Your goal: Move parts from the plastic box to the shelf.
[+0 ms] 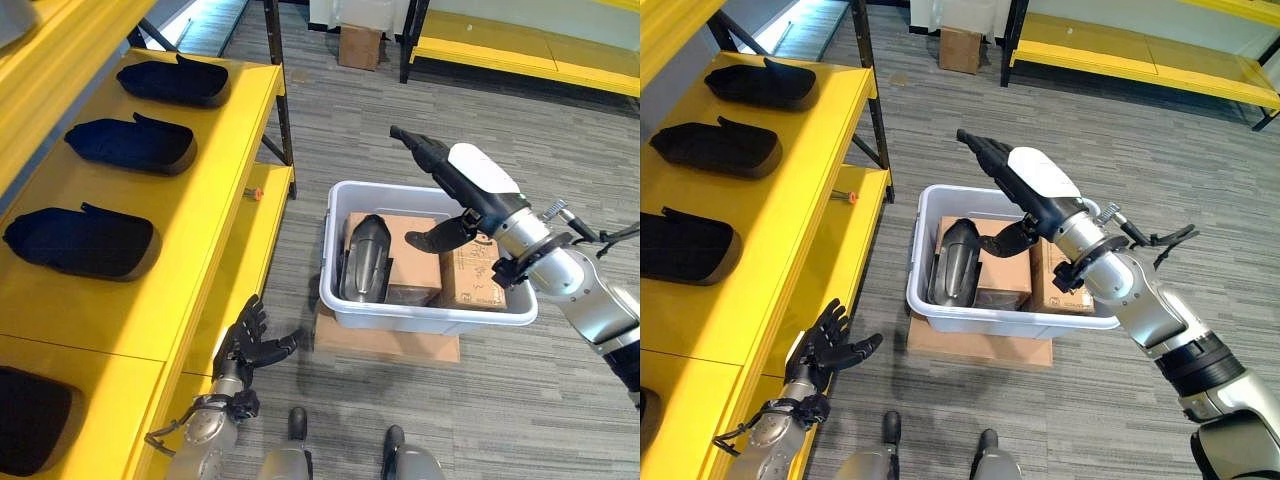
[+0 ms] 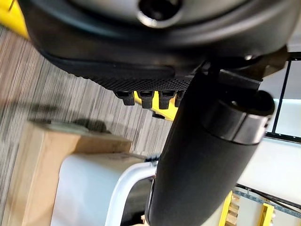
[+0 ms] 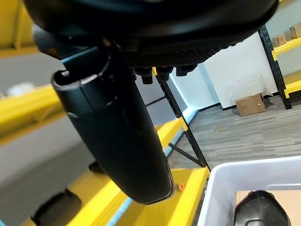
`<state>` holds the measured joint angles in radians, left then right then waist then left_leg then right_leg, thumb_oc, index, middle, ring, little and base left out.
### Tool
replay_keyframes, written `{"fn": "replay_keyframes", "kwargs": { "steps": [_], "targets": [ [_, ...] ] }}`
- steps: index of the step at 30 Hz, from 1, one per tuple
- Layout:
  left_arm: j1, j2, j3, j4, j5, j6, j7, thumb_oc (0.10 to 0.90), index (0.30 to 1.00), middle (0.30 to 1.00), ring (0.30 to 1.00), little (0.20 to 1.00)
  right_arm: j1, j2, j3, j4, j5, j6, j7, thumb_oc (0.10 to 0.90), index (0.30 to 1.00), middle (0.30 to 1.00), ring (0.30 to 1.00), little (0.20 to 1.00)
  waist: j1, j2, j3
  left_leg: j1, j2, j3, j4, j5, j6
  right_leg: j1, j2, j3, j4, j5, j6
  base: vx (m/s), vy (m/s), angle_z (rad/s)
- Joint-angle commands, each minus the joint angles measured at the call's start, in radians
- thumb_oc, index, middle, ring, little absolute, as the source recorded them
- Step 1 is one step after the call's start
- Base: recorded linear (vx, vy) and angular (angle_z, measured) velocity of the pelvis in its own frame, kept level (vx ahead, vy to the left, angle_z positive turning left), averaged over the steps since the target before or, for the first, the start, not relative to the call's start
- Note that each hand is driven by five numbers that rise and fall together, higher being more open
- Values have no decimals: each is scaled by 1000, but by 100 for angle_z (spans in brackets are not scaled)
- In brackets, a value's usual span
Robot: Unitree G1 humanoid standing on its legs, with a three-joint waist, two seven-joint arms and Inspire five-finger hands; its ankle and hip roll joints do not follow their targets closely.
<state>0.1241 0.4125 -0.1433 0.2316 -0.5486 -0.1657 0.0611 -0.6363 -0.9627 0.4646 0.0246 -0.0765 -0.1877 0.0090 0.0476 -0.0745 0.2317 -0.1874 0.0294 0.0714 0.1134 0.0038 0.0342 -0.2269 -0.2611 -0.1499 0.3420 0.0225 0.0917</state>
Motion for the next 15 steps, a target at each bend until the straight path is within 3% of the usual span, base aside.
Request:
{"fn": "replay_keyframes", "kwargs": {
  "steps": [1, 4, 5, 7, 9, 15],
  "targets": [
    [-56, 25, 30, -105, -32, -90, -10, 900, 1000, 1000, 1000, 1000, -250, -58, -1, 25, 40, -30, -47, 900, 1000, 1000, 1000, 1000, 12, -16, 26, 46, 28, -35, 19, -74, -29, 92, -51, 7, -179, 134, 93, 51, -51, -5],
    [-57, 25, 33, -105, -41, -95, -5, 900, 1000, 1000, 1000, 1000, -279, -76, 15, 42, 45, -29, -53, 900, 1000, 1000, 1000, 1000, 13, -21, 40, 53, 42, -41, 36, -92, -51, 74, -68, -1, -284, 157, 109, 93, -145, 9],
    [-58, 17, 35, -99, -45, -96, 4, 900, 1000, 1000, 1000, 1000, -297, -95, 31, 50, 43, -26, -55, 900, 1000, 1000, 1000, 1000, 22, -41, 44, 57, 51, -43, 57, -107, -73, 90, -79, -28, -330, 166, 121, 137, -235, 6],
    [-60, 0, 21, -90, -45, -96, 6, 900, 1000, 1000, 1000, 1000, -276, -105, 24, 58, 59, -23, -50, 900, 1000, 1000, 1000, 1000, 22, -52, 37, 56, 57, -50, 49, -98, -86, 105, -70, -28, -322, 160, 124, 76, -228, 19],
    [-54, -6, 15, -93, -49, -95, 6, 900, 1000, 1000, 1000, 1000, -278, -117, 26, 54, 67, -24, -46, 900, 1000, 1000, 1000, 1000, 17, -49, 32, 56, 72, -60, 33, -83, -98, 104, -59, -32, -312, 156, 122, 34, -181, 56],
    [-42, 5, 5, -99, -39, -82, -4, 900, 1000, 1000, 1000, 1000, -365, -163, 101, 90, 83, -24, -40, 900, 1000, 1000, 1000, 1000, 16, -14, 29, 66, 157, -79, -55, -11, -140, 90, -5, -84, -260, 62, 91, 40, -186, 11]
  ]
}}
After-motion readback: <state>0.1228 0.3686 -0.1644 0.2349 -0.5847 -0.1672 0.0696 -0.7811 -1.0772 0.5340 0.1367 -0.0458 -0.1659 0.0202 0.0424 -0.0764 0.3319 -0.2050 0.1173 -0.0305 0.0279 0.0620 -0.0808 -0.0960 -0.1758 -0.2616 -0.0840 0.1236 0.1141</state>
